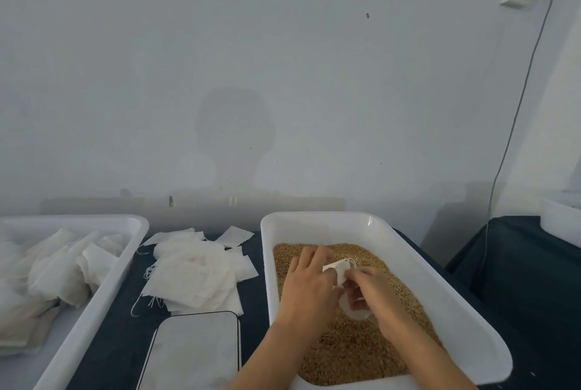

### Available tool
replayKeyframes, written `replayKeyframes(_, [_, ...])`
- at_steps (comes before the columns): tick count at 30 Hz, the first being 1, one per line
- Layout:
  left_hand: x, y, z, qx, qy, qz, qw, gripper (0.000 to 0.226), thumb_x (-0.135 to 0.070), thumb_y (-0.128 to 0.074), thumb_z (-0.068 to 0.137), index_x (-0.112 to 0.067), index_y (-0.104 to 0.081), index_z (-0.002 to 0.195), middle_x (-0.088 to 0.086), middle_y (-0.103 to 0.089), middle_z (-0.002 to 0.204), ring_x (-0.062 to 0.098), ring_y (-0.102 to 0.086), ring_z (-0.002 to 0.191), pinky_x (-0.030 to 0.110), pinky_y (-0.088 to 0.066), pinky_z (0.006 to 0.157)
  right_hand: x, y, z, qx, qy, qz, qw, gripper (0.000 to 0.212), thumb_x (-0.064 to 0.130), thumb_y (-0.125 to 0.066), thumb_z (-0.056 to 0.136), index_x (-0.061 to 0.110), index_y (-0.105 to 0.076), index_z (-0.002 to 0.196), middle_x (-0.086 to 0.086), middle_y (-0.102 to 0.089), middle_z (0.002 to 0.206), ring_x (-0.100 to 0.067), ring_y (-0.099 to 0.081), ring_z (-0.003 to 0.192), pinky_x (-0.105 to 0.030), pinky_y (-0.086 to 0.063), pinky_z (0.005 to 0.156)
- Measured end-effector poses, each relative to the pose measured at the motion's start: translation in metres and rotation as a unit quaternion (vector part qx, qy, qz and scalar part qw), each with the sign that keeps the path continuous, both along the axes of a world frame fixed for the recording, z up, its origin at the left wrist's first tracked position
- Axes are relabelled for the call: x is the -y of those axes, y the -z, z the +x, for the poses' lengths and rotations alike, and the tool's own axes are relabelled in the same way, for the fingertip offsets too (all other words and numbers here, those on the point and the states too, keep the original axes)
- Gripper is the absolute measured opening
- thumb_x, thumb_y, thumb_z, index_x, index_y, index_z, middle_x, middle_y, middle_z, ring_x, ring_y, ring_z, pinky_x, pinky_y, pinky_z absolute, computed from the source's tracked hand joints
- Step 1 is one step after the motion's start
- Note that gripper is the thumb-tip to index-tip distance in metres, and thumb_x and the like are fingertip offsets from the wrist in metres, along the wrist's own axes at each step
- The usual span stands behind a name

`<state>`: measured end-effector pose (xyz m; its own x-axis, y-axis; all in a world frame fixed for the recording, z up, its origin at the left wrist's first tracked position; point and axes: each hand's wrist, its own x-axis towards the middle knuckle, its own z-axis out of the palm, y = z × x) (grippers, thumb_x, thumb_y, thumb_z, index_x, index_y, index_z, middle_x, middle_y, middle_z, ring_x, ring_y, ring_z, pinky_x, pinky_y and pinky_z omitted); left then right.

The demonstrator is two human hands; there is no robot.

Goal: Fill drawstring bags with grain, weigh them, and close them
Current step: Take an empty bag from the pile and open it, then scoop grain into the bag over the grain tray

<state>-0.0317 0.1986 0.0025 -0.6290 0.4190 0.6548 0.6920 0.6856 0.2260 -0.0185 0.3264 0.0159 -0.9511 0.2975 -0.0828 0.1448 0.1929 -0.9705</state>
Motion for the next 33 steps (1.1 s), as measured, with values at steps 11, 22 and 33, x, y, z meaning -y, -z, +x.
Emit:
replayKeyframes(11, [0.004, 0.001, -0.001, 0.059, -0.03, 0.032, 0.997, 0.017, -0.025, -0.043, 0.097, -0.019, -0.056, 0.106, -0.006, -0.063, 0.092, 0.009, -0.048, 0.088, 0.017, -0.036, 0.066, -0.047, 0.009, 0.0, 0.197, -0.062, 0.522, 0.828, 0.035, 0.051, -0.061, 0.083, 0.023, -0.047, 0.098, 0.008, -0.053, 0.093, -0.011, -0.048, 0.087, -0.033, -0.043, 0.087])
replayKeyframes(22, [0.005, -0.004, -0.002, 0.037, -0.13, 0.079, 0.988, 0.043, 0.012, -0.071, 0.063, -0.01, -0.063, 0.099, 0.003, -0.058, 0.08, 0.019, -0.05, 0.073, 0.027, -0.042, 0.059, -0.058, -0.049, 0.006, 0.1, -0.115, 0.654, 0.741, 0.008, 0.03, -0.064, 0.086, 0.028, -0.058, 0.091, 0.012, -0.056, 0.082, -0.004, -0.048, 0.067, -0.02, -0.03, 0.067])
replayKeyframes(33, [0.005, -0.005, 0.002, 0.021, -0.123, 0.095, 0.988, 0.047, 0.02, -0.071, 0.051, -0.01, -0.067, 0.087, 0.004, -0.059, 0.075, 0.02, -0.053, 0.068, 0.028, -0.046, 0.056, -0.047, -0.024, -0.001, 0.0, -0.171, 0.737, 0.654, 0.025, 0.014, -0.06, 0.085, 0.026, -0.047, 0.067, 0.011, -0.049, 0.068, -0.011, -0.05, 0.073, -0.027, -0.037, 0.087])
